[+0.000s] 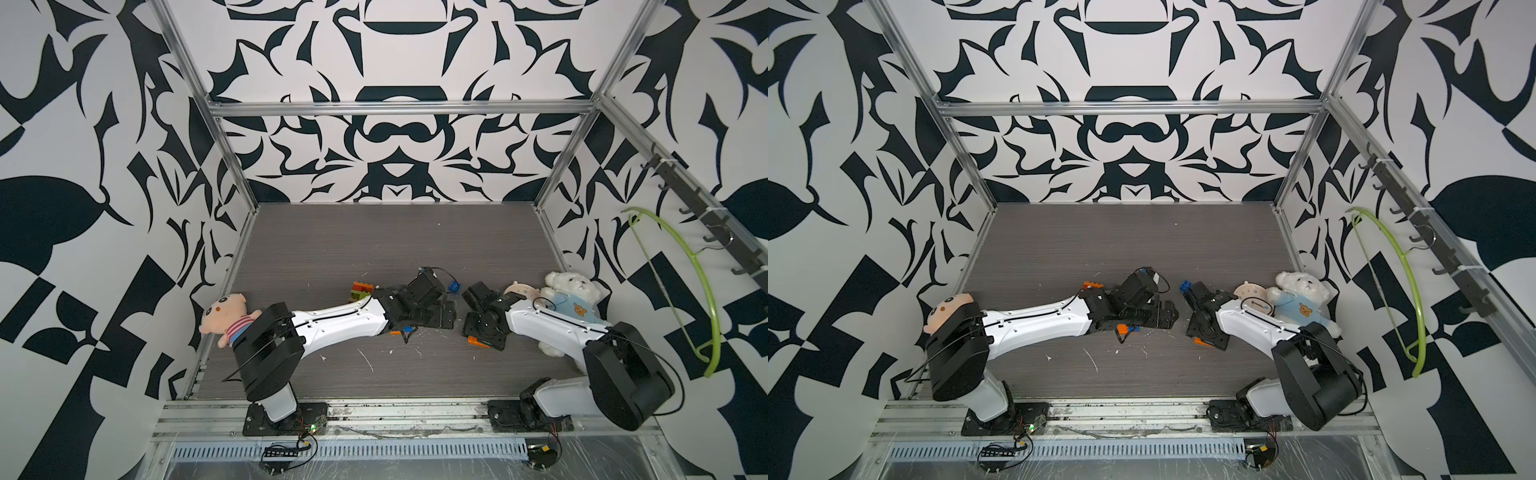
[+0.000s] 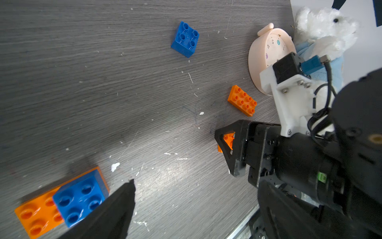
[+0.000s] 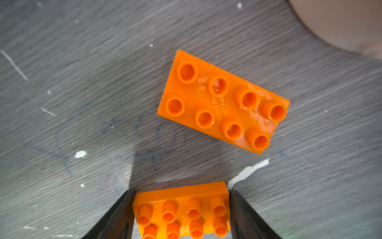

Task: Assemble the number 5 with lego
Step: Adjust the lego brick at the center of the board.

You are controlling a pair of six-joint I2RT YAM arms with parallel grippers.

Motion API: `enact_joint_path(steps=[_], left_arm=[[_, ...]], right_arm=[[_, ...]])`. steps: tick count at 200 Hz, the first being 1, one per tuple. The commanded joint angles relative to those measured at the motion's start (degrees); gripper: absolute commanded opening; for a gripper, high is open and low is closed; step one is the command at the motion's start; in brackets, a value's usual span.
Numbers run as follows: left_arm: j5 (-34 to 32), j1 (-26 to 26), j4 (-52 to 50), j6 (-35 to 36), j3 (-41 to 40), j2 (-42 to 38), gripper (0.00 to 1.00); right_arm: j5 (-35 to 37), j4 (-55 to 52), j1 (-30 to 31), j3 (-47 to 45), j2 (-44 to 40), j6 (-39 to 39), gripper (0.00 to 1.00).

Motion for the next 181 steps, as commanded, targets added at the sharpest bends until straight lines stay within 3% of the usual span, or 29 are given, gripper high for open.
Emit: enact_joint_path(steps=[1,27,60,105,156,181], left_arm=[[-2.4,-0.2,-0.9,-0.2,0.1,-0.8,0.99],[-4.7,-0.1,-0.7,-0.7,-1.2,-2.3,0.99],[-5.3,-0.2,-0.7,-1.1,-1.8,-3.1,0.99],[-4.9,-0.2,-0.7,-1.1,-1.8,-3.0,0.99],[-6.6,-0.1,-0.6,-1.8,-2.9,-4.3,0.99],[-10.3,-0.2,-0.7,-3.0,-5.1,-6.9,0.99]], right_arm=[[-2.3,-1.0,0.0,-0.1,1.6,-2.4,0.67],[-2.7,-1.4,0.7,0.8,1.9,-3.7,0.68],[-1.7,-2.8,2.1,1.7,2.9,-4.4,0.78],[-1.3,-3.3,3.1,0.9,2.9,-4.6,0.79],[-1.1,-4.6,5.0,2.5,2.7,-5.3,0.66],[0.1,-6.6,7.3,5.7,3.0,-5.0,0.65]])
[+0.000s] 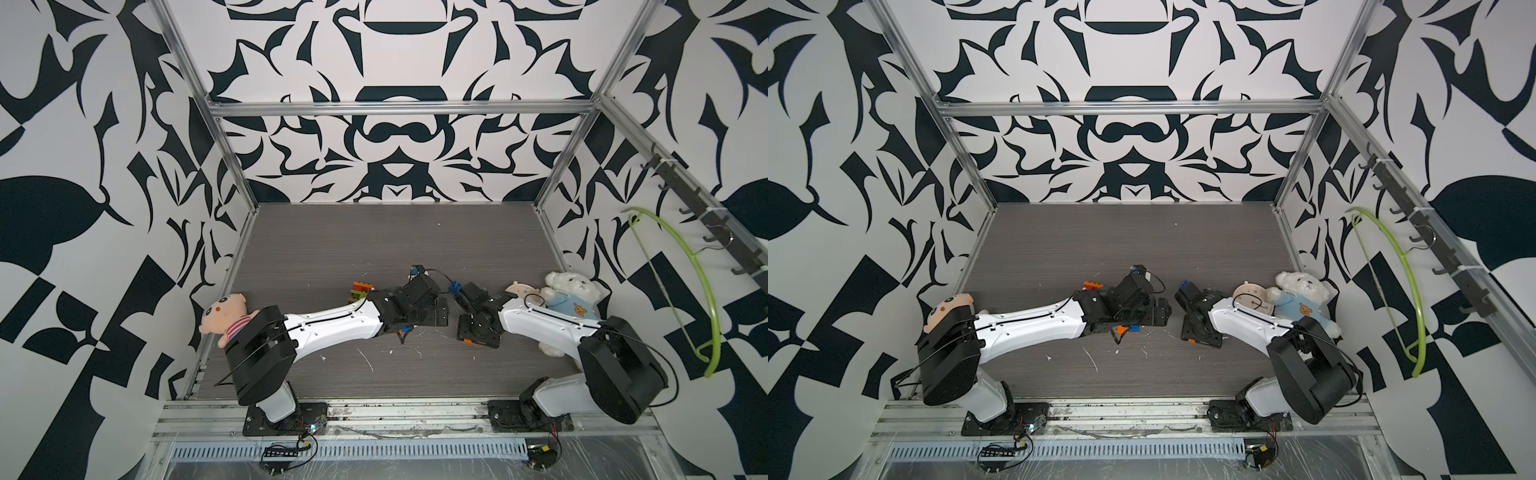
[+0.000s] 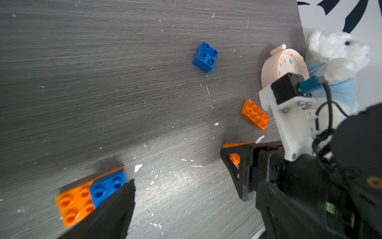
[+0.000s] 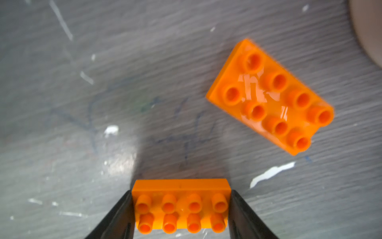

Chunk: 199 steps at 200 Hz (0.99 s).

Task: Assemble the number 5 with lego
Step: Adjust the lego brick at the center of the board.

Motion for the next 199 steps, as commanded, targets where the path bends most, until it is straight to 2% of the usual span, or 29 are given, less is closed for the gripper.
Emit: enact_joint_path(steps=[1,46,83,96,144,172,181,199], left_arm=[[-4.3,-0.2,-0.6,-1.3,-2.4,-4.0,0.99],[-12.9,-0.1,-1.8,-6.0,-9.8,-11.9,0.99],[-19.6,0.4,-6.0,-12.4,-16.9,-19.5,0.99],[-21.2,0.7,-6.8,-14.7,-19.7,-24.5,0.99],[-23.3,1.8,-7.3,-18.3,-26.7,-33.6,0.99],[-24.3,1.9,-8.8,-18.7,-27.2,-35.3,0.99],[-24.3,1.9,-8.8,-18.8,-27.3,-35.4,0.99],[-24.2,1.9,-8.4,-18.8,-27.4,-35.2,0.99]], right_arm=[[0.2,-5.2,2.5,3.4,0.8,-0.5,0.65],[2.8,-7.4,9.8,9.9,4.5,2.6,0.65],[0.7,-3.4,17.3,13.7,8.7,5.8,0.65],[-0.5,-0.7,19.0,14.1,10.2,6.9,0.65],[1.9,-0.8,19.3,18.6,16.3,6.9,0.64],[4.1,-2.7,18.6,20.5,18.5,6.3,0.65],[7.1,-3.1,18.4,20.5,18.7,7.1,0.65],[6.7,-1.7,17.5,19.8,18.6,7.5,0.65]])
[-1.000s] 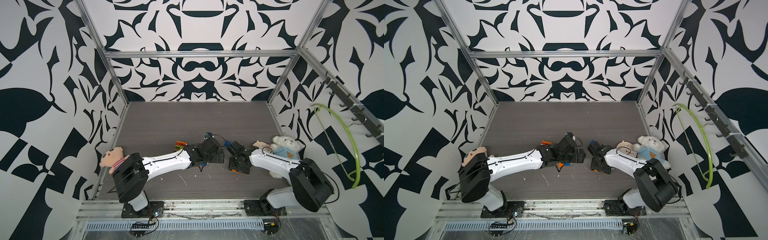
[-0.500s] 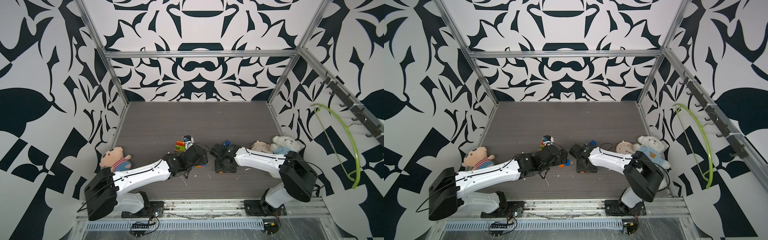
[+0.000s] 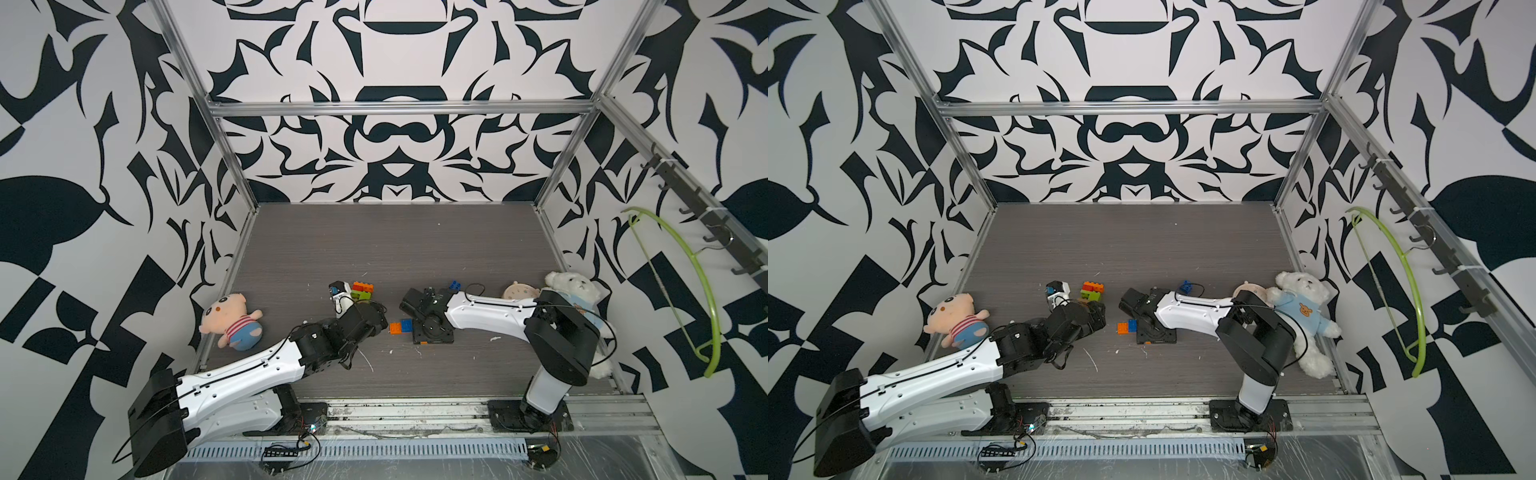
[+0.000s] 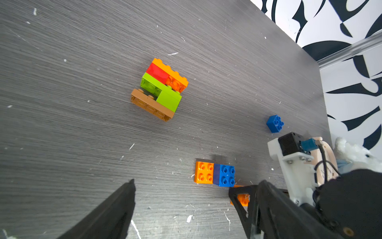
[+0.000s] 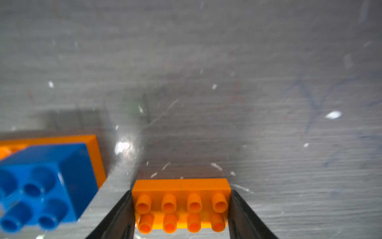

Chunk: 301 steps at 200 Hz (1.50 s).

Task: Assemble the number 5 with lego
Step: Adjust the lego brick at the center of the board, then pick up the lego brick from the center of the board.

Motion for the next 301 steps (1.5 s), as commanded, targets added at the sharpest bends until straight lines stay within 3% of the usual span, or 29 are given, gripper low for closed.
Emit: enact_joint_path(steps=[1,61,89,141,198,239,301], left_arm=[[-1.4,0.2,-1.0,-0.6,-1.1,-0.3,0.99],[-0.5,0.2,0.8,-0.2,0.0,2.1,0.99],[-0.1,0.2,2.2,1.2,0.9,3.1,0.99],[1.4,0.3,3.9,4.3,3.5,5.6,0.99],[11.1,2.4,7.7,10.3,9.5,13.6,0.99],[18.6,3.6,9.9,13.5,15.8,23.3,0.99],[28.2,6.2,10.3,17.0,27.7,37.3,0.99]], right_arm=[[4.8,-0.7,-1.4,0.6,0.0,1.4,0.65],[3.8,-0.2,-1.6,1.6,0.0,-0.4,0.77],[3.6,0.2,-1.6,1.3,-2.7,-1.1,0.84],[5.9,-1.8,-3.8,1.1,-9.6,-3.0,0.89],[0.9,-0.8,-16.0,-0.6,-14.0,-7.7,0.79],[-4.1,1.5,-24.0,0.8,-10.5,-9.4,0.74],[-6.0,1.7,-28.7,7.9,-1.8,-10.3,0.67]])
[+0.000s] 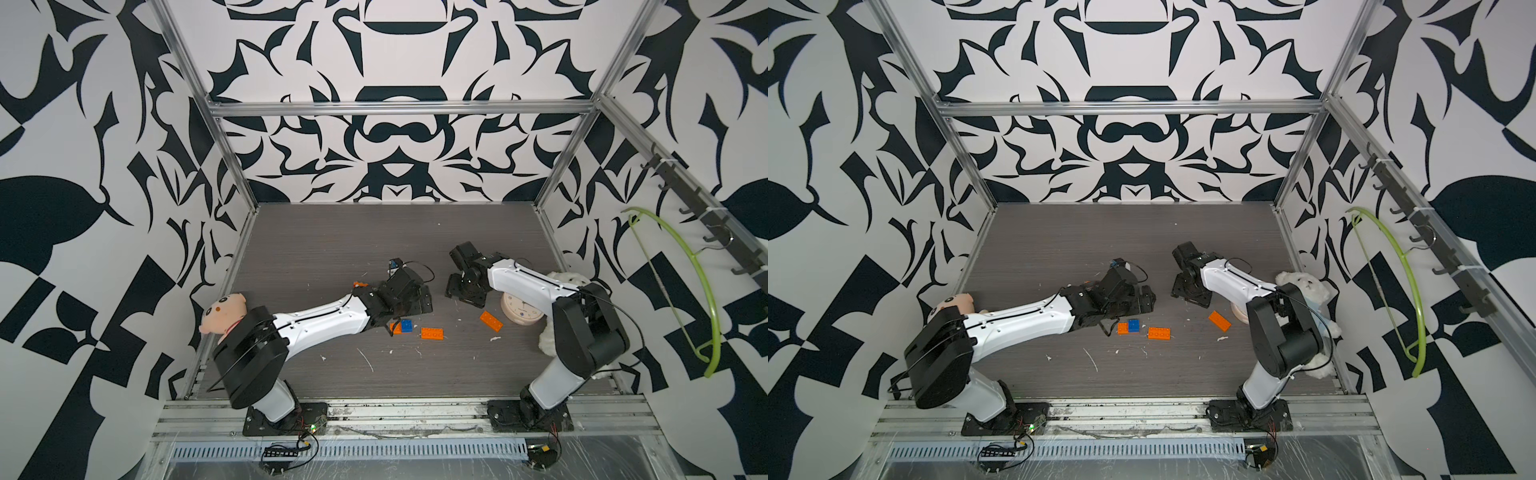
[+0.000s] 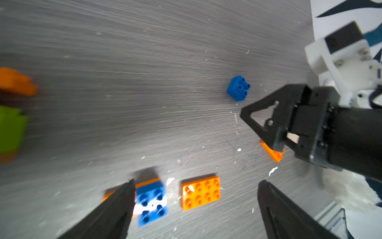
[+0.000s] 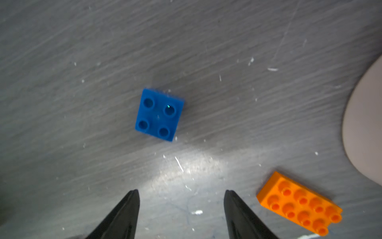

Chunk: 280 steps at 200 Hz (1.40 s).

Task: Assemble the number 5 with lego
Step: Pick up the lego brick from the center of the board.

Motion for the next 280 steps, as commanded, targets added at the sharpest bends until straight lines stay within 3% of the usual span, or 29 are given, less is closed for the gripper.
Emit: enact_joint_path(steps=[1,49,113,199,280], left_arm=[[5.5,1.4,0.5,2.6,4.6,3.8,0.99],[8.6,3.1,0.5,3.3,10.3,9.0,0.99],[10.0,3.4,0.7,2.9,11.2,10.9,0.99],[10.6,3.5,1.5,1.9,10.2,10.9,0.99],[10.3,3.4,1.7,1.8,10.0,10.7,0.99]], right_arm=[[-1.2,0.5,-1.0,4.3,1.7,-1.3,0.67],[-1.1,-0.5,-2.3,9.7,7.6,-1.4,0.61],[-1.3,-1.3,-3.9,13.9,13.2,0.0,0.53],[-1.2,-2.4,-4.0,15.5,13.3,-1.6,0.42],[-1.9,-3.0,-4.0,15.6,13.9,-3.5,0.45]])
